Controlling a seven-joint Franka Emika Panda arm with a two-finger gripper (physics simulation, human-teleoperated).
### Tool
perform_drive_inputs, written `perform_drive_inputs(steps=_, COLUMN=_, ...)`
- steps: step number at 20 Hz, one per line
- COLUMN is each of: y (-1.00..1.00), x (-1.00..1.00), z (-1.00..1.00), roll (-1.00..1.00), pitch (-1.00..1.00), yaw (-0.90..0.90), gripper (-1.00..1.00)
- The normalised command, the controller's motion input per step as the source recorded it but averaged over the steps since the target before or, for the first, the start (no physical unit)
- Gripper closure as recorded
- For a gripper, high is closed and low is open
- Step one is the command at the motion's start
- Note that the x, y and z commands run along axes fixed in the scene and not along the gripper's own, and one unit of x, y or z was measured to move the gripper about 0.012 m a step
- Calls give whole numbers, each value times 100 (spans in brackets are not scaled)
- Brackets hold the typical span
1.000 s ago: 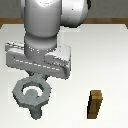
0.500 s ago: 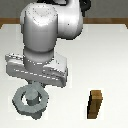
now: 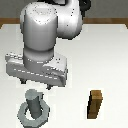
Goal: Put the loop with the handle onto the peg.
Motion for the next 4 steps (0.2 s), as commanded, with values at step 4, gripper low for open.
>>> perform_drive_inputs(steps=4, y=0, x=0, z=0, roll=0, pitch=0, yaw=0, gripper=-100)
